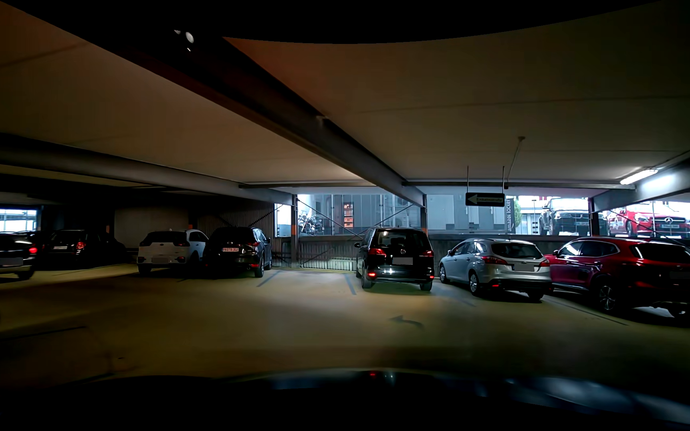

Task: Follow the waypoints while adhering to traffic rules and regulations

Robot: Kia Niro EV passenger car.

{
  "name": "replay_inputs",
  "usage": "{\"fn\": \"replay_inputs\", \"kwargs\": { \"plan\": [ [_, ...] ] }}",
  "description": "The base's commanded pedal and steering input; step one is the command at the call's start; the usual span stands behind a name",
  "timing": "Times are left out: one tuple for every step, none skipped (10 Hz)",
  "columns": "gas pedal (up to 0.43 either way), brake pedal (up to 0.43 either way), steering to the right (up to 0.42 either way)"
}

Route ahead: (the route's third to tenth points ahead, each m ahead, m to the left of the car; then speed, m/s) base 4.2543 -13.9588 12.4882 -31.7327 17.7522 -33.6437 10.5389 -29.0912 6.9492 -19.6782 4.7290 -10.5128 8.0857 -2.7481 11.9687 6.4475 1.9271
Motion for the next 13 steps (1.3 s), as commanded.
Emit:
{"fn": "replay_inputs", "kwargs": {
  "plan": [
    [0.000,0.171,0.003],
    [0.000,0.159,-0.028],
    [0.000,0.140,-0.058],
    [0.000,0.000,-0.087],
    [0.000,0.000,-0.110],
    [0.000,0.000,-0.126],
    [0.000,0.000,-0.142],
    [0.000,0.000,-0.168],
    [0.000,0.000,-0.198],
    [0.000,0.000,-0.227],
    [0.020,0.000,-0.262],
    [0.020,0.000,-0.305],
    [0.047,0.000,-0.345]
  ]
}}
